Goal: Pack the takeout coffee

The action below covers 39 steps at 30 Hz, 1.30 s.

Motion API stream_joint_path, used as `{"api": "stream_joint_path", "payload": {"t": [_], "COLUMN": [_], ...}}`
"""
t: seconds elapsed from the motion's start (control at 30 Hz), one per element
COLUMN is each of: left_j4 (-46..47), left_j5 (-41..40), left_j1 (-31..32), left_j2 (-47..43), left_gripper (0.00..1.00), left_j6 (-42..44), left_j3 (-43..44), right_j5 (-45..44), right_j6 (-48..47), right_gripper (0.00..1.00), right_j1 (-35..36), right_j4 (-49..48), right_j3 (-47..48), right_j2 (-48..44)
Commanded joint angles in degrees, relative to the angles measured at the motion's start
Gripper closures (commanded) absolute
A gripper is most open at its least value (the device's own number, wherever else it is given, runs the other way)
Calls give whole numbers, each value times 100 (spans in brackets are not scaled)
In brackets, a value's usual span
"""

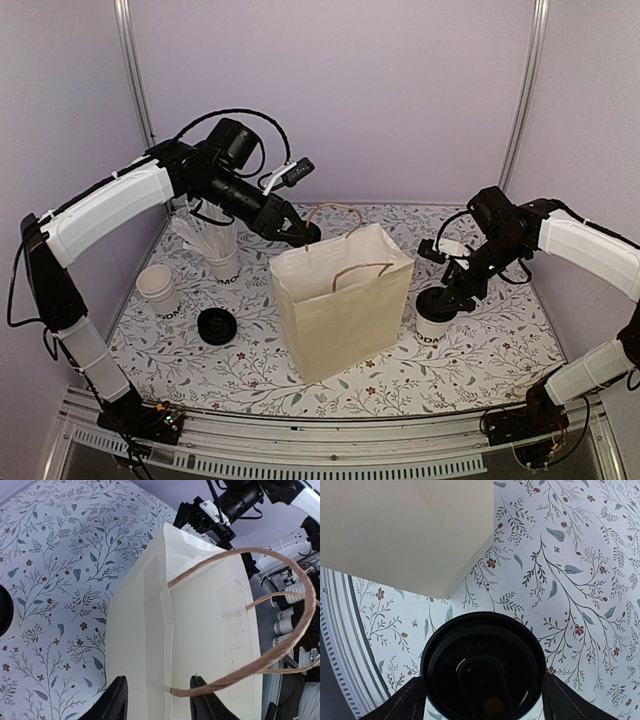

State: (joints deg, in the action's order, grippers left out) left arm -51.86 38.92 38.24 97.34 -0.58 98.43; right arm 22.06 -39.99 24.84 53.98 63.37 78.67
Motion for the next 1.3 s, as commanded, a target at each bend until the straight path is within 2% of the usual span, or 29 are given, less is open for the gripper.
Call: {"api": "stream_joint_path", "payload": {"t": [0.0, 0.33, 0.53, 0.7, 0.9, 1.27], "left_j4": [-15, 61, 82, 164, 307, 474], "left_j5": [-172, -353, -476, -708, -819, -855], "left_j1": [-38, -36, -34, -36, -36, -44], "left_j2": [-417, -847, -973, -1118, -1358, -1495], "left_gripper": [55, 52, 50, 50, 50, 50], "left_j6": [49, 49, 13, -66, -157, -209], "left_j3": [-19, -287, -395, -580, -913, -1263], "right_j5": [107, -85, -958, -1103, -1267, -1505], "right_j6": [-330, -1075, -1608, -1476, -1390, -1337], "right_gripper": [16, 10, 1, 1, 1, 12], "right_j1": [21, 75, 528, 638, 774, 885], "right_j4": [426, 1330, 1332, 1327, 1326, 1097], "right_j3": [499, 1204, 1232, 1562, 1534, 1242], "right_j2": [-159, 80, 254, 673, 1052, 1241]}}
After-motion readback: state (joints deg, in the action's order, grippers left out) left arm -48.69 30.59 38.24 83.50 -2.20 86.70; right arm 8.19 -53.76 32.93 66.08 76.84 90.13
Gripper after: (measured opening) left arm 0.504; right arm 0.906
